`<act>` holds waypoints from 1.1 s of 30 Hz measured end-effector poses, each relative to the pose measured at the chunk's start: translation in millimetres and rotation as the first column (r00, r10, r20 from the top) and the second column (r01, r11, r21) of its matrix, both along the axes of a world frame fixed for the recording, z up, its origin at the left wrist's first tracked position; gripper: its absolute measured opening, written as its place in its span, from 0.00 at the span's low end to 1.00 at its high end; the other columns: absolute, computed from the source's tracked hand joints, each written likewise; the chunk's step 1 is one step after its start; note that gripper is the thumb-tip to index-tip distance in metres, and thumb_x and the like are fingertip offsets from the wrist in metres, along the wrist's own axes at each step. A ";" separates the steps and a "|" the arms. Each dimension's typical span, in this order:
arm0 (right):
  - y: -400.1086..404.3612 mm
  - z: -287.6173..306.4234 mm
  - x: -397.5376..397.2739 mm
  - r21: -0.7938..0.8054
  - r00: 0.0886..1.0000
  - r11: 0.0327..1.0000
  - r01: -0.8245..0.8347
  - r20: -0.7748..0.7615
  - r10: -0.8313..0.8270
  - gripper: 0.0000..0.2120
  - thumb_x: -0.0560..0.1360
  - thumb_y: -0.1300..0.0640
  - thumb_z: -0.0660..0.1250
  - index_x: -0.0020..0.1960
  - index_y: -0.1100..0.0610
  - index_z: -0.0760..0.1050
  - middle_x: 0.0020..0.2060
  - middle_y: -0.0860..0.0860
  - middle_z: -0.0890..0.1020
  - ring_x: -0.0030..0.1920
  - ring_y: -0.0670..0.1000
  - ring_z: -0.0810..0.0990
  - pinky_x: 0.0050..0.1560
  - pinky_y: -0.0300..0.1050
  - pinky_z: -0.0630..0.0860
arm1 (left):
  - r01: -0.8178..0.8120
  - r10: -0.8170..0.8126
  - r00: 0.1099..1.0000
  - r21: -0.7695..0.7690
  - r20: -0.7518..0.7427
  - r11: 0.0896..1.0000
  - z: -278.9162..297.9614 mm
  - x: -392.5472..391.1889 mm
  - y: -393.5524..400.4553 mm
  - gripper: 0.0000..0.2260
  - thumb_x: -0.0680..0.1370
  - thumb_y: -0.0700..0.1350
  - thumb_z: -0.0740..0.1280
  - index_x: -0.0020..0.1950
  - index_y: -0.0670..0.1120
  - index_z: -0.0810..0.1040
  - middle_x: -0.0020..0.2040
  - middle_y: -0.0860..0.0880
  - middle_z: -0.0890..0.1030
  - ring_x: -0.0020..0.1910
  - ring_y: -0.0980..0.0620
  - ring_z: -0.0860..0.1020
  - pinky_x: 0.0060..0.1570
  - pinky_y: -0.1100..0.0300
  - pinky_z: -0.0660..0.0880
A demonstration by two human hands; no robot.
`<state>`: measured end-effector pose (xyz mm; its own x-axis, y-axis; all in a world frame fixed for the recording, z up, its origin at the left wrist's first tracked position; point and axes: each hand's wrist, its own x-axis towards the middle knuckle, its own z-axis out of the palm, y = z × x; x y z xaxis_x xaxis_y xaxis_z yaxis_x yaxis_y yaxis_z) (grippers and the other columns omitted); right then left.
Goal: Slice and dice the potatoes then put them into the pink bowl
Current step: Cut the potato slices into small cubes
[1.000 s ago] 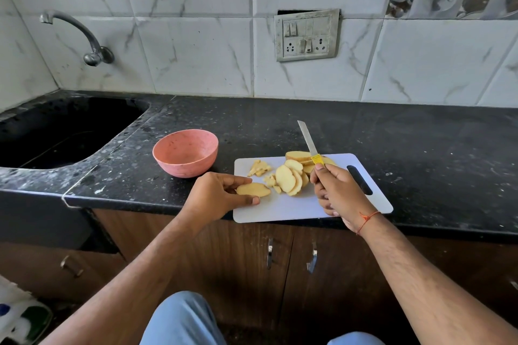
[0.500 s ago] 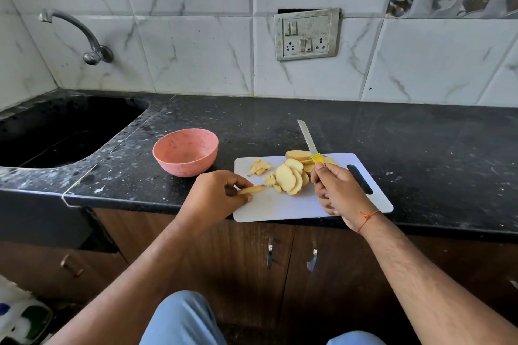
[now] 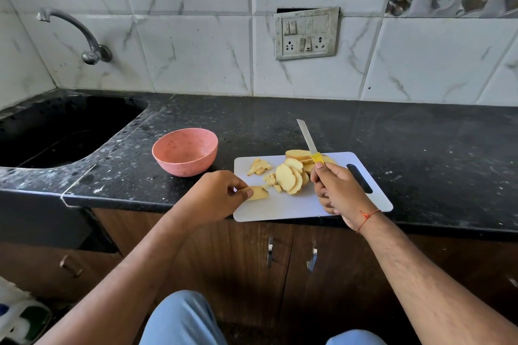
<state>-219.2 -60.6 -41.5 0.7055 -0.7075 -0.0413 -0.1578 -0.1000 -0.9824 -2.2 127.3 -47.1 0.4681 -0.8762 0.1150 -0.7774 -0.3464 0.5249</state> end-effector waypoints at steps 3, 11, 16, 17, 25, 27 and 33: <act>-0.4 -0.6 0.0 0.002 1.000 1.000 0.004 -0.001 -0.004 0.18 0.87 0.46 0.56 0.48 0.57 0.74 0.30 0.51 0.66 0.27 0.47 0.60 0.27 0.40 0.57 | 0.009 -0.006 0.999 0.066 -0.043 0.998 2.2 2.0 -2.3 0.13 0.84 0.57 0.67 0.61 0.53 0.87 0.54 0.57 0.85 0.47 0.55 0.83 0.52 0.49 0.83; -2.0 -2.8 0.7 0.010 1.000 1.000 0.005 0.014 -0.005 0.18 0.87 0.45 0.56 0.46 0.56 0.73 0.29 0.49 0.65 0.26 0.47 0.59 0.26 0.38 0.56 | -0.025 0.022 0.982 -0.016 -0.185 1.000 1.9 3.0 -3.6 0.11 0.87 0.55 0.62 0.52 0.56 0.83 0.45 0.60 0.87 0.39 0.55 0.81 0.45 0.51 0.78; -1.7 -3.2 1.6 0.023 0.999 1.000 0.002 0.032 -0.003 0.18 0.87 0.46 0.56 0.44 0.55 0.72 0.28 0.48 0.64 0.26 0.47 0.57 0.26 0.37 0.55 | -0.122 0.097 0.986 -0.193 -0.133 0.974 -0.5 -2.5 -4.3 0.09 0.86 0.53 0.65 0.56 0.54 0.84 0.40 0.62 0.84 0.38 0.66 0.79 0.33 0.72 0.70; -2.0 -3.1 1.2 0.022 1.000 1.000 0.001 0.031 -0.001 0.18 0.87 0.46 0.56 0.44 0.55 0.72 0.29 0.48 0.64 0.26 0.47 0.57 0.26 0.37 0.55 | -0.140 0.112 0.985 -0.227 -0.133 0.964 -1.0 -2.5 -4.7 0.09 0.86 0.53 0.66 0.57 0.54 0.85 0.42 0.62 0.84 0.40 0.66 0.80 0.34 0.71 0.71; -2.8 -2.9 -0.1 0.024 1.000 1.000 -0.002 0.028 0.001 0.18 0.87 0.45 0.56 0.44 0.55 0.72 0.29 0.49 0.65 0.26 0.47 0.58 0.26 0.38 0.56 | -0.270 0.197 0.949 -0.311 -0.247 0.911 -6.7 -7.2 -10.3 0.09 0.85 0.54 0.66 0.50 0.55 0.84 0.37 0.58 0.85 0.36 0.60 0.83 0.35 0.66 0.77; -2.4 -2.5 -0.3 0.019 1.000 1.000 -0.003 0.027 0.002 0.18 0.87 0.45 0.56 0.44 0.55 0.72 0.29 0.49 0.65 0.27 0.48 0.58 0.26 0.38 0.56 | -0.284 0.186 0.929 -0.294 -0.320 0.913 -8.0 -7.7 -13.7 0.08 0.85 0.54 0.67 0.49 0.57 0.83 0.39 0.55 0.86 0.38 0.61 0.84 0.40 0.59 0.81; -2.7 -1.7 -0.8 0.011 1.000 1.000 -0.005 0.021 0.004 0.18 0.87 0.45 0.56 0.46 0.55 0.73 0.30 0.50 0.65 0.27 0.48 0.58 0.27 0.40 0.56 | -0.348 0.158 0.846 -0.302 -0.510 0.888 -5.7 -13.4 -22.0 0.08 0.86 0.52 0.66 0.56 0.51 0.83 0.44 0.56 0.88 0.43 0.60 0.86 0.46 0.62 0.83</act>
<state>-220.0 -63.3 -43.1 0.7096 -0.7038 -0.0347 -0.1370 -0.0894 -0.9865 -15.6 105.3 -52.8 0.7472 -0.6540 0.1182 -0.3242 -0.2035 0.9238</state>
